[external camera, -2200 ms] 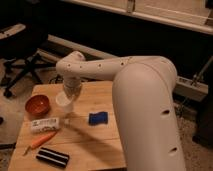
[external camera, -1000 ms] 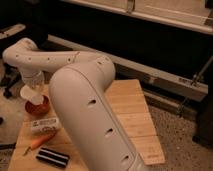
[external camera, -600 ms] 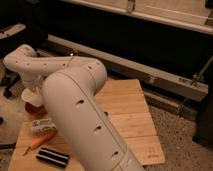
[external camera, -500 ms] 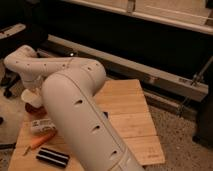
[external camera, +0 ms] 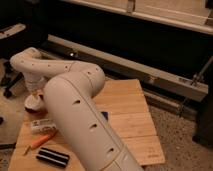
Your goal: Place the ceramic cup in the ceramic bowl
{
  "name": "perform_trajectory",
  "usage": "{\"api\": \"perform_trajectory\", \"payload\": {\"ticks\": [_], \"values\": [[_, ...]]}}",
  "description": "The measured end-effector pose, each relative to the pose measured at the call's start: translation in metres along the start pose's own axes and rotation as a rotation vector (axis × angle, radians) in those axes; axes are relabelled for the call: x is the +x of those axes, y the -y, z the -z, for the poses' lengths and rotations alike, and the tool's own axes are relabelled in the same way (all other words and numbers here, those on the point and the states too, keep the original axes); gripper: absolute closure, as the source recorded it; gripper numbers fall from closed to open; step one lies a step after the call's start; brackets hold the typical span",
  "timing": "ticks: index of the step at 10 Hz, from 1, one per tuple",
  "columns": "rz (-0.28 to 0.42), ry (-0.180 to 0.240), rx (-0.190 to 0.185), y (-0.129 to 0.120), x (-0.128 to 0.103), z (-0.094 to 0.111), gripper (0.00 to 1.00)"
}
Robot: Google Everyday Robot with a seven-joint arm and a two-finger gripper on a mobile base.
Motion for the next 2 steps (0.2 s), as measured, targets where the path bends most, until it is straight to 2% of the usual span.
{"api": "perform_trajectory", "payload": {"ticks": [2], "values": [[-0.011, -0.015, -0.067, 0.0026, 0.0013, 0.0013, 0.20]]}}
